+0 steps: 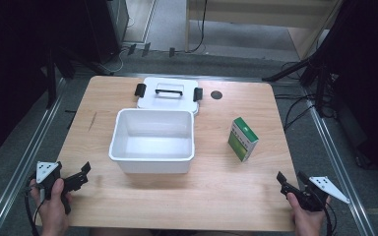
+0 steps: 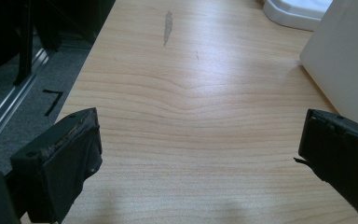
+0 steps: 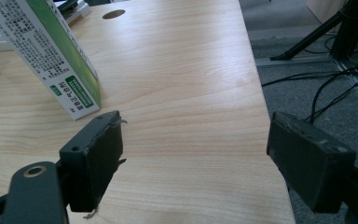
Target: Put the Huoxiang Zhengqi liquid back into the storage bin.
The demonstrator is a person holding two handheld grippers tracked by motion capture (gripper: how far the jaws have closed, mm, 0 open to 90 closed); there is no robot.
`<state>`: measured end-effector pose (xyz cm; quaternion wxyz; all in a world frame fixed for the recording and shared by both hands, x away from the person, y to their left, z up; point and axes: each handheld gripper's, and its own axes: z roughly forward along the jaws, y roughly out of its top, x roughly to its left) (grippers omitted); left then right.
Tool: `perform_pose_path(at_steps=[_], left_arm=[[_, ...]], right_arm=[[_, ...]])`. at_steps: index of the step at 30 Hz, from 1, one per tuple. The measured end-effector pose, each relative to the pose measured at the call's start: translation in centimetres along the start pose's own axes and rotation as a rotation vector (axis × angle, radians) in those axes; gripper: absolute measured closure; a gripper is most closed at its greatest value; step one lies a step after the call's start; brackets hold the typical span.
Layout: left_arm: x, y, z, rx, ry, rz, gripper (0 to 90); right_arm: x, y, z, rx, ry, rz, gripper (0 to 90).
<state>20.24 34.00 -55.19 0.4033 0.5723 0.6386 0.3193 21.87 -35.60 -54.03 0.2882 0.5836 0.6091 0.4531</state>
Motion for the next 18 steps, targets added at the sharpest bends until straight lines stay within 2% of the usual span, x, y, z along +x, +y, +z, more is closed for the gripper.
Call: perform_pose_path(at_steps=[4,6,10,14,17,18], left_arm=[[-0.02,0.0,0.0,-0.001,0.004,0.001,0.1],[-0.02,0.02,0.03,0.002,0.006,-0.003,0.1],[-0.03,0.04,0.06,0.004,0.01,-0.004,0.1],[0.09,0.0,-0.05,-0.007,0.004,-0.005,0.1],[0.36,0.02,0.01,-0.01,-0.011,-0.028,0.1],[0.45,0.05,0.01,-0.007,-0.01,-0.036,0.1]], right_arm=[[0.08,-0.02,0.0,0.006,0.005,0.002,18.4],[0.05,0.0,0.19,0.021,0.037,-0.005,18.5],[0.12,0.0,0.29,0.038,0.055,-0.014,18.5],[0.38,0.03,0.3,0.044,0.044,-0.037,18.7],[0.64,0.1,0.32,0.054,0.033,-0.05,18.6],[0.69,0.15,0.31,0.053,0.044,-0.04,18.5]])
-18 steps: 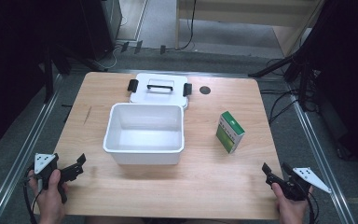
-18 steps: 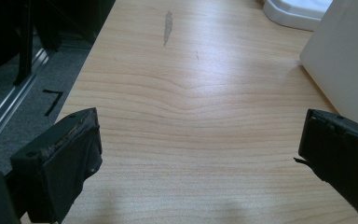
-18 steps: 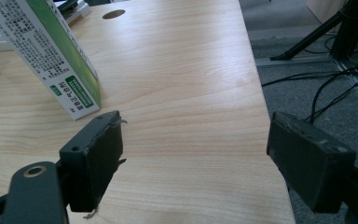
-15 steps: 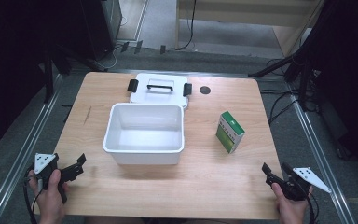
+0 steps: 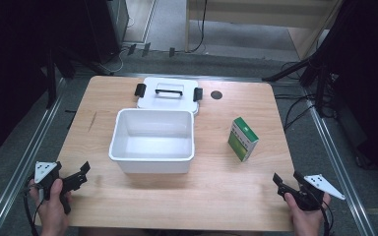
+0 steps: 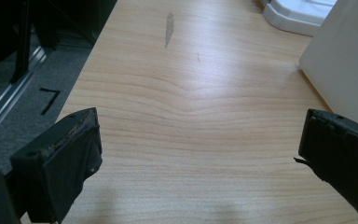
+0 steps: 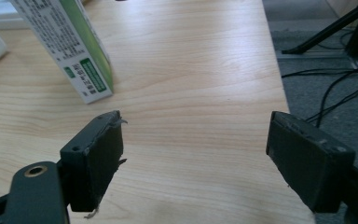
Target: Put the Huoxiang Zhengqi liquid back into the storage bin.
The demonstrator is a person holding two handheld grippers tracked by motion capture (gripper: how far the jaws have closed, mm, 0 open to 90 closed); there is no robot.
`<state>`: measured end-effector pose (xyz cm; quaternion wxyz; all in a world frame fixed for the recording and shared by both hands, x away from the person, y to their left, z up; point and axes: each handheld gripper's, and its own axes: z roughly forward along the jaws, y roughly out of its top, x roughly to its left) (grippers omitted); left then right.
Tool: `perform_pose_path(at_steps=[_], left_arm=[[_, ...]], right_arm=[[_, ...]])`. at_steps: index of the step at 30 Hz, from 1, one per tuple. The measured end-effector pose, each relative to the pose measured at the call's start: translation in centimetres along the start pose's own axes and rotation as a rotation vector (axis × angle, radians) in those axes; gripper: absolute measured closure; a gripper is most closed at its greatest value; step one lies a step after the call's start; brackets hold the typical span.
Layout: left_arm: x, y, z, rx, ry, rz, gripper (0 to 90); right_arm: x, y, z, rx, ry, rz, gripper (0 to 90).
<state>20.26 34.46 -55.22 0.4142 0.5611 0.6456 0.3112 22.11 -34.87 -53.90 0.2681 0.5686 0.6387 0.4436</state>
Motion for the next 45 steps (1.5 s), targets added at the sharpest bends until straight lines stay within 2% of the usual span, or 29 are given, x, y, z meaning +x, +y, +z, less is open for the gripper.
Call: perform_pose_path(at_steps=[2,7,8,10,13,17,18,19,21,25,29,32,34,35,36,37,38,40,41,42,43,44,45], left_arm=[[0.1,0.0,0.0,0.001,0.0,-0.008,0.1],[0.0,0.0,0.0,-0.002,0.004,0.002,0.1],[0.0,0.0,0.0,-0.007,0.003,-0.001,0.1],[0.1,0.0,-0.1,-0.012,0.0,-0.009,0.1],[0.2,-0.1,-0.2,-0.013,-0.009,-0.013,0.1],[0.2,-0.1,-0.1,-0.012,-0.007,-0.012,0.1],[0.1,0.0,-0.1,-0.009,-0.004,-0.005,0.1],[0.1,0.0,-0.1,-0.009,-0.004,-0.005,0.1],[0.1,0.0,-0.1,-0.007,-0.003,0.0,0.1],[0.1,0.0,-0.1,-0.005,-0.007,0.004,0.1],[0.1,0.0,0.0,0.004,-0.003,-0.003,0.1],[0.1,0.0,0.0,0.0,-0.002,0.0,0.1],[0.1,0.0,-0.1,0.003,-0.009,0.001,0.1],[0.1,0.0,-0.1,0.003,-0.009,0.001,0.1],[0.1,0.0,-0.1,0.003,-0.009,-0.002,0.1],[0.1,0.0,0.0,0.002,-0.009,-0.005,0.1],[0.1,0.0,0.0,0.001,-0.01,-0.006,0.1],[0.1,0.0,0.0,0.0,-0.01,-0.009,0.1],[0.1,0.0,0.0,-0.001,-0.009,-0.01,0.1],[0.1,0.0,0.0,0.003,-0.01,-0.005,0.1],[0.1,0.0,0.0,0.003,-0.01,-0.005,0.1],[0.1,0.0,0.0,0.003,-0.009,-0.006,0.1],[0.1,0.0,0.0,0.003,-0.009,-0.006,0.1]], right_arm=[[0.2,0.1,-0.1,0.001,0.035,0.016,18.4],[0.7,0.6,-0.1,0.024,0.04,-0.023,19.9],[1.0,1.0,-0.3,0.042,0.044,-0.045,20.3],[1.1,1.2,-0.3,0.048,0.05,-0.06,20.5],[1.5,2.1,-0.2,0.088,0.07,-0.057,19.4],[2.1,3.2,0.1,0.148,0.065,-0.081,19.6],[2.5,3.8,0.3,0.187,0.066,-0.109,20.1],[2.5,3.8,0.3,0.187,0.066,-0.109,20.1],[2.9,4.4,0.5,0.222,0.076,-0.148,20.1],[3.9,5.9,1.2,0.325,0.073,-0.219,19.5],[5.6,7.5,1.7,0.435,0.056,-0.308,18.4],[6.8,8.6,2.0,0.506,0.021,-0.365,18.5],[7.7,9.6,2.4,0.573,0.03,-0.382,18.2],[7.7,9.6,2.4,0.573,0.03,-0.382,18.2],[8.2,10.2,2.6,0.615,0.024,-0.396,18.0],[8.2,10.2,2.6,0.615,0.024,-0.396,18.0],[8.5,10.9,2.9,0.649,0.013,-0.405,17.8],[8.6,11.3,3.0,0.667,0.012,-0.403,17.6],[8.7,11.7,3.2,0.686,0.017,-0.397,17.4],[9.1,12.3,3.4,0.732,0.032,-0.399,16.4],[9.1,12.3,3.4,0.732,0.032,-0.399,16.4],[9.6,12.8,3.6,0.766,0.04,-0.417,17.0],[9.6,12.8,3.6,0.766,0.04,-0.417,17.0]])
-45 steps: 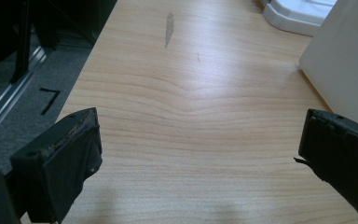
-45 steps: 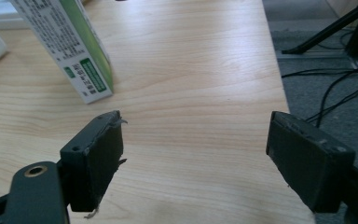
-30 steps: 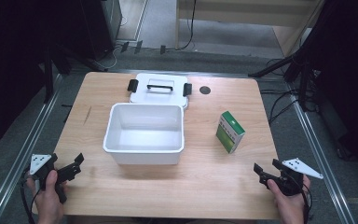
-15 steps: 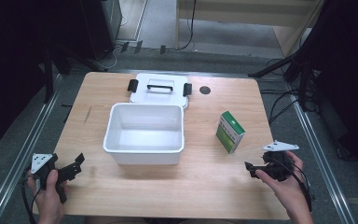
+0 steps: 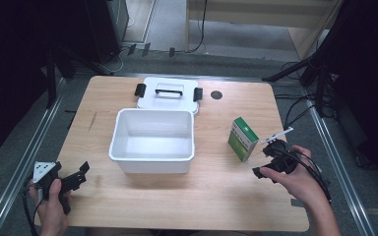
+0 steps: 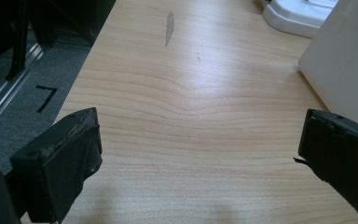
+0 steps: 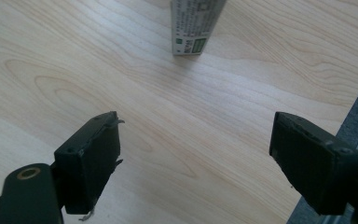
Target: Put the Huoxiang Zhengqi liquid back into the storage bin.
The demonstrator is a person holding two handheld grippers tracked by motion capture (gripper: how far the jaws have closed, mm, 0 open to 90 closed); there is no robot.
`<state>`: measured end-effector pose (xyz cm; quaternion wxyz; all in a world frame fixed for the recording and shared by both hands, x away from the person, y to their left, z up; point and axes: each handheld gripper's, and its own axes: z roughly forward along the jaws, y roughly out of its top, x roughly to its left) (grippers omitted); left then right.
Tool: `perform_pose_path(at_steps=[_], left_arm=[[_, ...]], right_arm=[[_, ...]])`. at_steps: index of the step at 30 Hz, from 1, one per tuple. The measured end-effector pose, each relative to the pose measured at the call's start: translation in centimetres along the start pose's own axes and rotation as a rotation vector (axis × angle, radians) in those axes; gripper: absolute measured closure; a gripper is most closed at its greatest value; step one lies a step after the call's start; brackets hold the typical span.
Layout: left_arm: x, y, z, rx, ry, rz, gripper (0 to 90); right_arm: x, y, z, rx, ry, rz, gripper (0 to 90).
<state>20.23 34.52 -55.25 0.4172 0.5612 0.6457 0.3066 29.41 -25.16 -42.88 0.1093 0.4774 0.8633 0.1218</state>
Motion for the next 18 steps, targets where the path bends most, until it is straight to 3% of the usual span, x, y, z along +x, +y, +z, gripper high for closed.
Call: perform_pose_path(at_steps=[11,18], left_arm=[[-0.1,0.0,0.0,0.003,-0.005,-0.001,0.1],[-0.1,0.0,0.1,0.007,-0.005,0.008,0.1]], right_arm=[[0.4,4.1,-1.5,0.082,0.039,-0.005,21.3],[0.6,5.7,-2.0,0.089,0.028,-0.015,22.7]])
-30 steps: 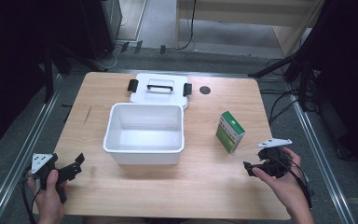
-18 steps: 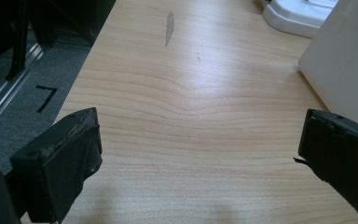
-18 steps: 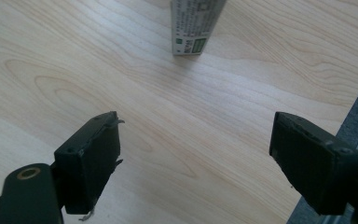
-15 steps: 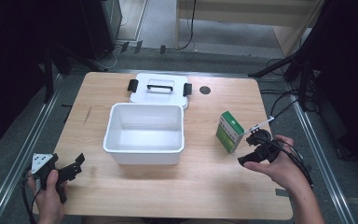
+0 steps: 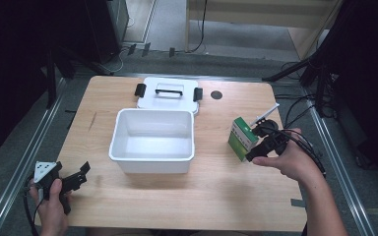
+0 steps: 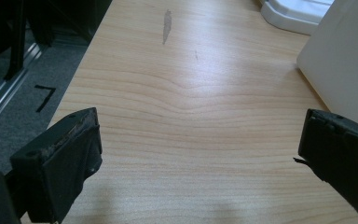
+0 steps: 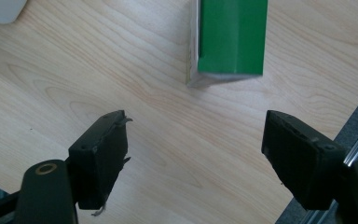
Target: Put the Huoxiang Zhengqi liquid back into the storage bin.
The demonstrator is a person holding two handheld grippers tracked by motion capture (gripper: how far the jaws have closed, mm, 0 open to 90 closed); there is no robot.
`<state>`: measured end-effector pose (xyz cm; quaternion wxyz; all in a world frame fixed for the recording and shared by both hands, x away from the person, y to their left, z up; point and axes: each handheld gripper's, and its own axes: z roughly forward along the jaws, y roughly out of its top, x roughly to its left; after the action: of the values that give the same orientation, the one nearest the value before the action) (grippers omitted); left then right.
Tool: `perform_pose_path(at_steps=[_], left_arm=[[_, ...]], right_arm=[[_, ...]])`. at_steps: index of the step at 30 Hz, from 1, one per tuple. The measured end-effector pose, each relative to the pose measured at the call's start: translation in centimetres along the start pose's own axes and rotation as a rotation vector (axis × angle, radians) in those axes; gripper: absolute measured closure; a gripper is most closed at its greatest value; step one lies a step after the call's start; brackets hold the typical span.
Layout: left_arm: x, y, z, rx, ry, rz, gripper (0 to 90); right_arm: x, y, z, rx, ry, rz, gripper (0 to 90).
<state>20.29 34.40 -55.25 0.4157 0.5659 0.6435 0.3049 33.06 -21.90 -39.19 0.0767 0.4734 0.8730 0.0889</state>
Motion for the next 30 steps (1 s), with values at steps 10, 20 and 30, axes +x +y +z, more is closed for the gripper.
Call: perform_pose_path(at_steps=[10,20,30], left_arm=[[0.0,0.0,0.0,0.0,-0.004,-0.002,0.1],[0.0,0.0,0.0,0.003,-0.003,0.001,0.1],[0.0,0.0,0.0,0.004,-0.006,0.003,0.1]], right_arm=[[-0.5,2.4,0.5,0.025,-0.018,0.004,23.1],[-1.2,4.3,1.2,0.015,-0.019,0.031,31.1],[-1.0,6.3,2.0,0.04,-0.016,0.044,37.6]])
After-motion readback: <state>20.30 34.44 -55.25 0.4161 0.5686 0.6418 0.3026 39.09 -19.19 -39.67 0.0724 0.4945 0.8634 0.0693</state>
